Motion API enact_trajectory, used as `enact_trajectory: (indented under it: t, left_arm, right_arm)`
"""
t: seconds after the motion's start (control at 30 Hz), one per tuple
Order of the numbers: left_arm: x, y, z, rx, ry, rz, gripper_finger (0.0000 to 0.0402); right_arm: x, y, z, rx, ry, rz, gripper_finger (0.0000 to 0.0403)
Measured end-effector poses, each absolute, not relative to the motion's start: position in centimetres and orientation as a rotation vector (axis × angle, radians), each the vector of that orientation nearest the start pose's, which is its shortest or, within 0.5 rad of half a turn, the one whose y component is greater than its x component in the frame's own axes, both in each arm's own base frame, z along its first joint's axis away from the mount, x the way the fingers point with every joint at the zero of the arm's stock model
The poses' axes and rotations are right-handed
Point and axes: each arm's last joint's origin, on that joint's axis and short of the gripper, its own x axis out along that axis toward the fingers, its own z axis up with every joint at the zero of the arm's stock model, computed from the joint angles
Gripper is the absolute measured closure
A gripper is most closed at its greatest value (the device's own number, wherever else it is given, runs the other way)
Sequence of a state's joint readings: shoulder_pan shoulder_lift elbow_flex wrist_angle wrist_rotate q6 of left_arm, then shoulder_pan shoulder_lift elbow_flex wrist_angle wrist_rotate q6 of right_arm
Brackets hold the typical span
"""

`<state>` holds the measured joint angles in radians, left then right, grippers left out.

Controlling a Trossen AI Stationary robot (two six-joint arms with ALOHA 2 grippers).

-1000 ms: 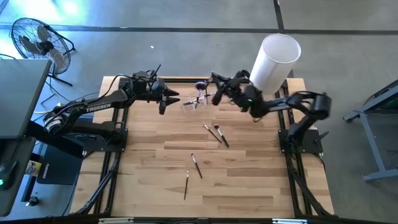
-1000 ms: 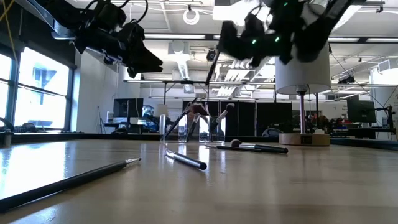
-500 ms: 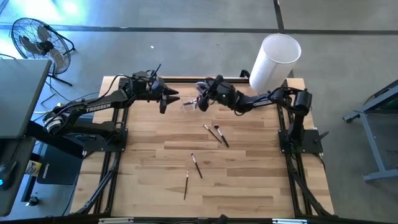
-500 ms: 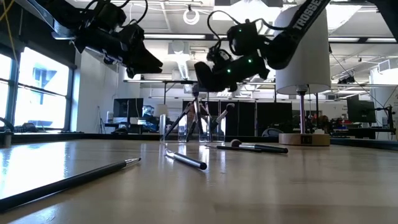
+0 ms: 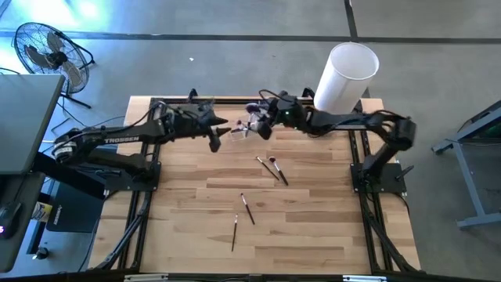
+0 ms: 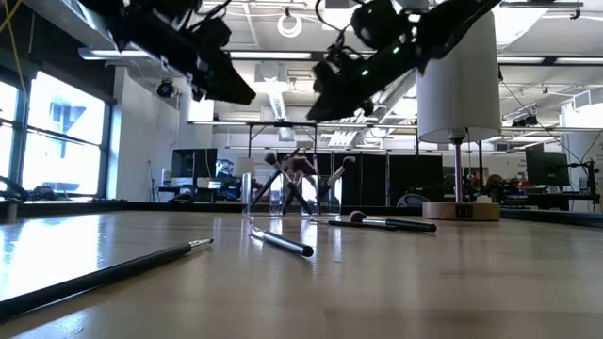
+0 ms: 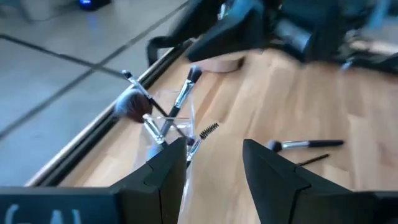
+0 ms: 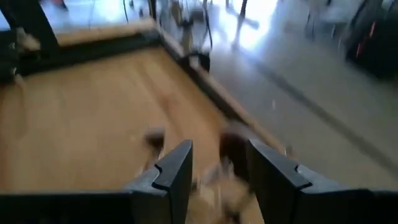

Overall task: Put items in baskets/containers
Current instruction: Put the black eyeshadow brush into the transparent organizer

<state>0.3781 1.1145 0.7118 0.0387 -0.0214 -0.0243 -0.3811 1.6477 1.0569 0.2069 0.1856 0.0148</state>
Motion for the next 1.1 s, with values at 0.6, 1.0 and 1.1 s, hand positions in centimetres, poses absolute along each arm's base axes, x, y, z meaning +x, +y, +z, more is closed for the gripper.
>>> enact_trajectory:
  t: [0.6,1.0,1.1]
  left_arm:
    - [30.3,-0.3,32.4,-0.475,0.662,0.705,0.0245]
    - [36.2,-6.4,26.5,-1.044,1.095,0.772,0.0245]
    - [36.9,-8.3,24.2,-1.087,1.158,0.817,0.0245]
  right_arm:
    - [15.6,-4.7,22.7,0.4,0.625,-0.494,0.03]
    - [12.4,-1.8,19.1,0.493,0.737,-0.382,0.0322]
    - [12.5,-1.5,19.2,0.482,0.73,-0.357,0.0323]
